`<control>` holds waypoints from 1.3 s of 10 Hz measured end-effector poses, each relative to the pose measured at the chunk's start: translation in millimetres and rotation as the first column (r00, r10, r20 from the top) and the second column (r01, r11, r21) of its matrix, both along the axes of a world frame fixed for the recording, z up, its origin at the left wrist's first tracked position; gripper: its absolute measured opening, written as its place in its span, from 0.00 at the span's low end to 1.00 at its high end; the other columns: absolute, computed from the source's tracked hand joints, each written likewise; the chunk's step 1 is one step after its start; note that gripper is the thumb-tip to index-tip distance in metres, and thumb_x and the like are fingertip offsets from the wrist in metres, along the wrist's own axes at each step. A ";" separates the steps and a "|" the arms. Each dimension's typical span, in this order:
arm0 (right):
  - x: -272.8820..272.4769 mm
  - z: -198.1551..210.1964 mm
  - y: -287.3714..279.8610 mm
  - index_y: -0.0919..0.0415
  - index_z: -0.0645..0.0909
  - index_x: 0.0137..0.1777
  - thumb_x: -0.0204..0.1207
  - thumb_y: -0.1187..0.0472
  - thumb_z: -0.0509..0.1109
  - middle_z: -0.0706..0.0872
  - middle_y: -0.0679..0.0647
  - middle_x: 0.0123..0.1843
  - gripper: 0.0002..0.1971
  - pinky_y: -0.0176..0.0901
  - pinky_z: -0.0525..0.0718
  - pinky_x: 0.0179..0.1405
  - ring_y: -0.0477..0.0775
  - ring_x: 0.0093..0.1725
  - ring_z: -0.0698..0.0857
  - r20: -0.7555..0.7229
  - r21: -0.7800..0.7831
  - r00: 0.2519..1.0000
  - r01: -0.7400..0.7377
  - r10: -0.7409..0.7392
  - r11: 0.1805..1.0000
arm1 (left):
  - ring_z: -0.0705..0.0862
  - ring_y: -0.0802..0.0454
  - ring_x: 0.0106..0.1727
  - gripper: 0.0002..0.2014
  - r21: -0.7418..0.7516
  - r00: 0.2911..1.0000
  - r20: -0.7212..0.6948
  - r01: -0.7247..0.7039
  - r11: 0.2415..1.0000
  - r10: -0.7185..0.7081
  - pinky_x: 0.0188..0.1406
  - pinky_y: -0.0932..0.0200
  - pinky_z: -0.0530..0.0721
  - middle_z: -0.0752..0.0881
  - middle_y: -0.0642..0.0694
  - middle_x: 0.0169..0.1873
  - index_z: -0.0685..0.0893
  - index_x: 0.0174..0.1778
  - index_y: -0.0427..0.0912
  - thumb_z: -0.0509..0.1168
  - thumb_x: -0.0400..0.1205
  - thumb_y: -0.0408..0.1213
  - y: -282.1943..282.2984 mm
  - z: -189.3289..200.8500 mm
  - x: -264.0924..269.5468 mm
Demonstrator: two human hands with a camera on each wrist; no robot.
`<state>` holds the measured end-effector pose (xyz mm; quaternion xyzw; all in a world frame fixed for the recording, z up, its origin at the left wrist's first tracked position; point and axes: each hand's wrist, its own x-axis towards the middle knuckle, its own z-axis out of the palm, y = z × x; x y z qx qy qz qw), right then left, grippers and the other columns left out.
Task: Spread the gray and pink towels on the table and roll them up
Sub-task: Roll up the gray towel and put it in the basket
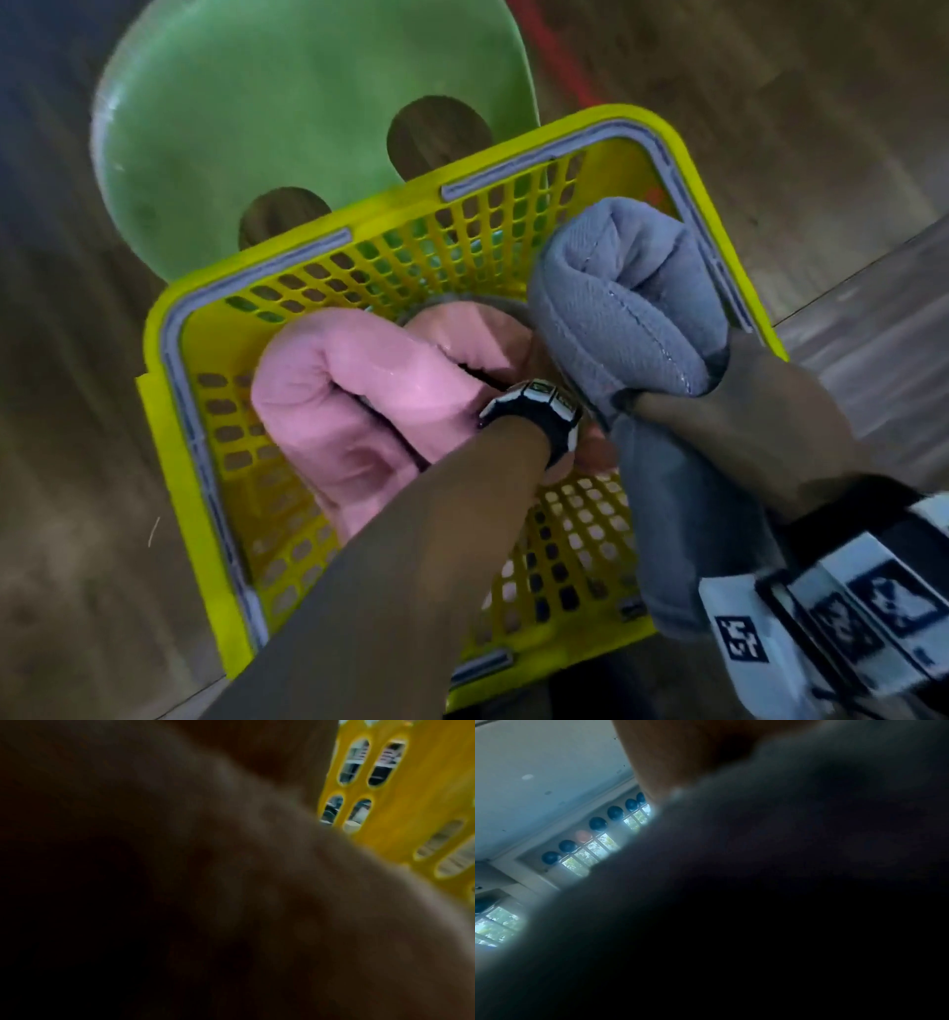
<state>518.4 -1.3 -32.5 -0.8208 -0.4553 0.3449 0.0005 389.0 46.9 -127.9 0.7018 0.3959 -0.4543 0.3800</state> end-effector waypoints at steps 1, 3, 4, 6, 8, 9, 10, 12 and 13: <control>-6.6 -6.1 6.4 0.55 0.67 0.39 0.53 0.31 0.74 0.72 0.47 0.33 0.31 0.47 0.65 0.26 0.57 0.35 0.72 0.005 -0.031 1.000 -0.003 0.003 1.000 | 0.62 0.31 0.77 0.35 0.031 0.998 0.051 0.021 0.999 -0.023 0.60 0.24 0.73 0.58 0.41 0.80 0.57 0.82 0.46 0.66 0.81 0.37 -3.8 -30.5 -0.1; -12.6 -16.7 31.7 0.61 0.71 0.56 0.57 0.35 0.77 0.79 0.57 0.49 0.37 0.48 0.69 0.33 0.62 0.46 0.78 0.023 -0.082 0.999 -0.043 0.045 0.996 | 0.62 0.40 0.78 0.24 0.282 0.971 0.216 0.044 0.958 -0.107 0.79 0.43 0.54 0.68 0.40 0.77 0.69 0.76 0.39 0.57 0.86 0.45 -18.5 -59.2 -14.3; -23.0 -45.6 52.8 0.64 0.68 0.65 0.59 0.39 0.80 0.78 0.64 0.62 0.42 0.52 0.76 0.45 0.68 0.60 0.79 0.057 -0.056 0.996 -0.068 0.071 0.996 | 0.58 0.41 0.79 0.22 0.243 0.960 0.171 0.178 0.954 -0.222 0.78 0.38 0.48 0.67 0.46 0.77 0.67 0.77 0.46 0.48 0.87 0.47 -21.8 -53.0 -24.7; -38.6 -165.5 54.4 0.72 0.56 0.73 0.61 0.44 0.79 0.70 0.70 0.68 0.51 0.56 0.75 0.53 0.73 0.64 0.75 0.179 -0.153 0.976 -0.100 0.127 0.983 | 0.68 0.59 0.71 0.21 -0.126 -0.293 -0.659 0.951 -0.283 -0.692 0.78 0.52 0.53 0.72 0.67 0.65 0.72 0.74 0.41 0.56 0.84 0.38 -45.0 -114.4 -47.7; -56.4 -258.0 44.7 0.72 0.50 0.80 0.72 0.51 0.74 0.65 0.70 0.73 0.46 0.59 0.74 0.61 0.71 0.68 0.72 0.237 -0.184 0.971 0.038 0.006 0.982 | 0.66 0.44 0.71 0.17 0.404 0.921 0.176 0.256 0.879 -0.349 0.71 0.51 0.61 0.74 0.45 0.69 0.72 0.69 0.44 0.50 0.86 0.41 -41.8 -93.0 -49.9; -63.5 -272.2 41.2 0.72 0.59 0.75 0.78 0.49 0.63 0.74 0.72 0.67 0.34 0.61 0.81 0.52 0.72 0.60 0.79 0.324 -0.014 0.945 0.048 -0.041 0.999 | 0.68 0.44 0.70 0.16 0.365 0.913 0.244 0.225 0.903 -0.326 0.69 0.52 0.63 0.76 0.46 0.68 0.77 0.67 0.45 0.54 0.84 0.40 -33.6 -84.8 -53.8; -60.7 -257.4 44.1 0.71 0.59 0.76 0.71 0.49 0.73 0.71 0.70 0.69 0.41 0.60 0.77 0.59 0.70 0.65 0.75 0.253 -0.121 0.966 0.092 -0.058 0.988 | 0.72 0.42 0.67 0.16 0.366 0.883 0.428 0.026 0.930 -0.193 0.67 0.51 0.65 0.80 0.45 0.63 0.81 0.63 0.46 0.60 0.80 0.44 -36.1 -71.2 -57.4; -78.3 -156.1 63.9 0.66 0.69 0.73 0.76 0.48 0.69 0.71 0.69 0.73 0.31 0.58 0.72 0.68 0.70 0.72 0.71 0.061 -0.238 0.946 -0.295 0.317 0.925 | 0.79 0.42 0.53 0.09 0.275 0.699 0.618 -0.622 0.733 0.361 0.51 0.48 0.77 0.82 0.44 0.50 0.82 0.48 0.46 0.63 0.74 0.42 -41.5 1.3 -103.8; -109.7 -103.2 69.5 0.62 0.82 0.57 0.79 0.52 0.64 0.85 0.66 0.60 0.15 0.51 0.77 0.58 0.67 0.60 0.82 -0.059 -0.164 0.906 -0.422 0.418 0.892 | 0.80 0.40 0.52 0.15 0.398 0.600 0.542 -0.800 0.450 0.588 0.52 0.45 0.80 0.82 0.40 0.52 0.80 0.52 0.41 0.59 0.74 0.45 -52.9 26.1 -150.3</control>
